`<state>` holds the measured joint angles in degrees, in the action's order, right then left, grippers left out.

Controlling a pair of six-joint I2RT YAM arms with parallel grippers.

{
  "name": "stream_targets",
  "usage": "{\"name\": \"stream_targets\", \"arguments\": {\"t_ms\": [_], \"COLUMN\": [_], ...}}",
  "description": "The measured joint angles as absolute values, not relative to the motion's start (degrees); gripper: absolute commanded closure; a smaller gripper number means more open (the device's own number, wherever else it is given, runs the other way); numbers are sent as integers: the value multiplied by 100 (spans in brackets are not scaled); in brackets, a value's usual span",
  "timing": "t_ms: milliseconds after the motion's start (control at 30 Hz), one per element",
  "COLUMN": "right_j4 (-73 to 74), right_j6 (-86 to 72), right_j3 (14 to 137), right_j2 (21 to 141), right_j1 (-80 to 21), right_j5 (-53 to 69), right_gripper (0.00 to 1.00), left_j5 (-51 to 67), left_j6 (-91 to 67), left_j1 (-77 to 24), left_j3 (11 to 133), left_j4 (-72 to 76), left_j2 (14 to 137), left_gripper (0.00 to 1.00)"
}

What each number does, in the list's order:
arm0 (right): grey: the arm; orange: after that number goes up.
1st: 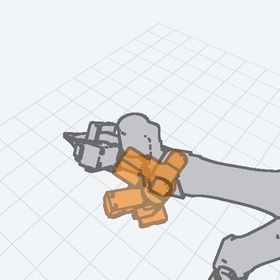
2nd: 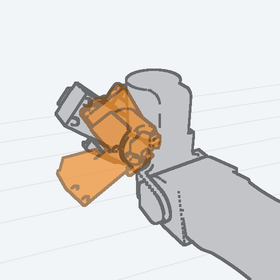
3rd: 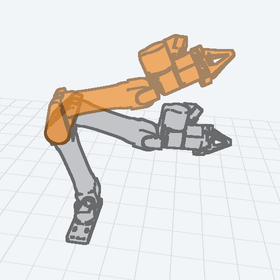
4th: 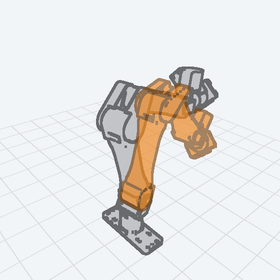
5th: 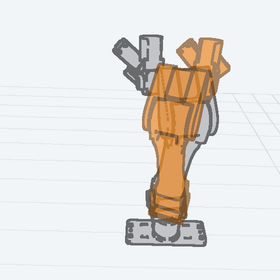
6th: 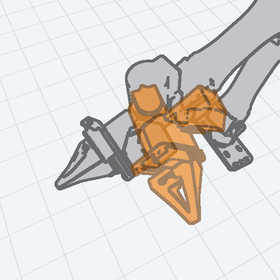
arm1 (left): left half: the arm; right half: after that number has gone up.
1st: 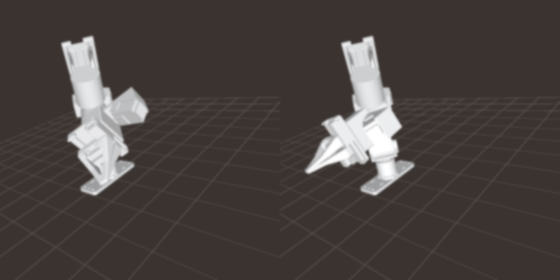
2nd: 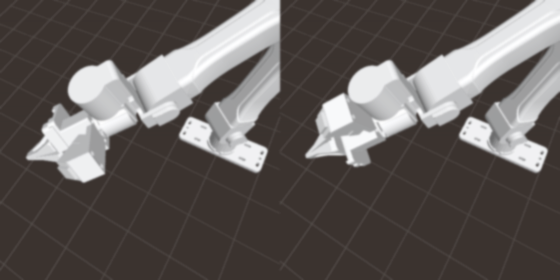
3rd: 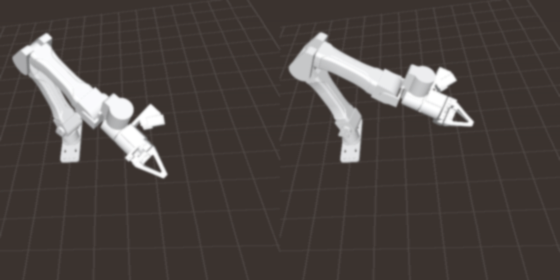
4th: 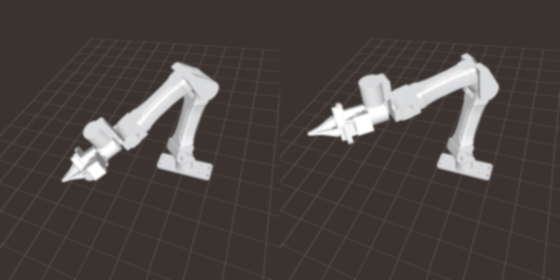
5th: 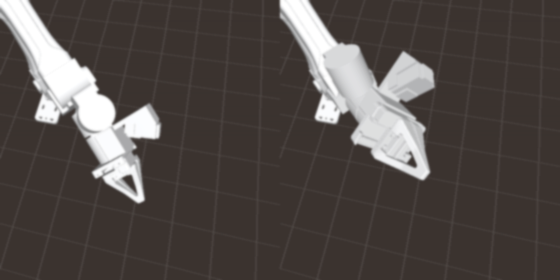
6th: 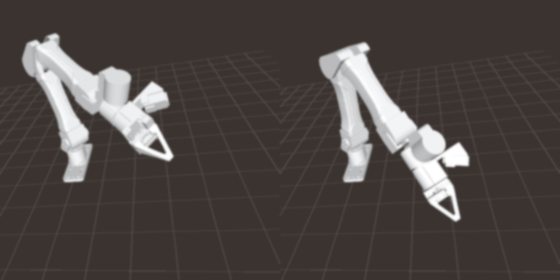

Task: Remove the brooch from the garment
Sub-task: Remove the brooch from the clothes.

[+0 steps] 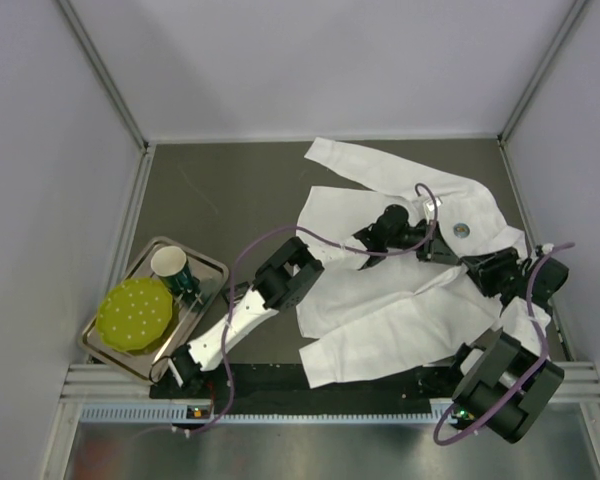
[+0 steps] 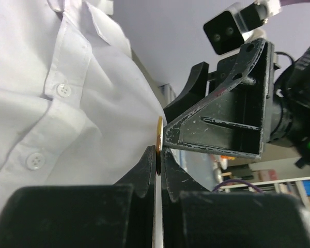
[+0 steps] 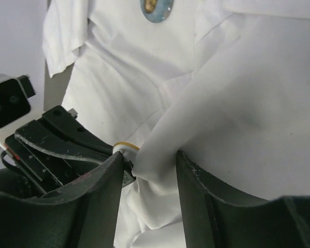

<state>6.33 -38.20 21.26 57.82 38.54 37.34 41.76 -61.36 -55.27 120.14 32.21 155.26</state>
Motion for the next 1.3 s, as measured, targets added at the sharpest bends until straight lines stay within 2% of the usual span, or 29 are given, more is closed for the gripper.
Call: {"name": "stream_targets", "arguments": {"t_ms": [200,300,333,433,733,1133,1300], "right_j4": [484,482,469,425,388,255,248], "right_j6": [-3933,-3924,-3929,-3946,-4038,-4125,-4145], "right_j3": [2128,2128,2128,2128,2102,2097,2001], "right_j2": [5784,5824,5841,5874,5876,5815,5813], "right_j1": [3881,3881,3881,3883,4023,4040,4071], "right_j5": [4010,4062,4088,4132,4298,4473,4482], "right_gripper": [53,59,65,68,55,60,55], "left_j5": [4259,4263,4263,4261,4254,4235,4237], "left_j6": [-7253,-7481,-7496,-7537,-7662,-8204,-8409], "left_j1": [-5478,-5461,-5457,-5457,-5446,-5393,-5393], "left_j3": [12009,11972,11946,11861,11843,11837,11837], "left_j4": [4101,4257,4318,4418,4578,4960,5140], "left_j2": [15758,15804,15804,15804,15804,15845,15972], "left_gripper": [100,100,100,100,100,100,100]}}
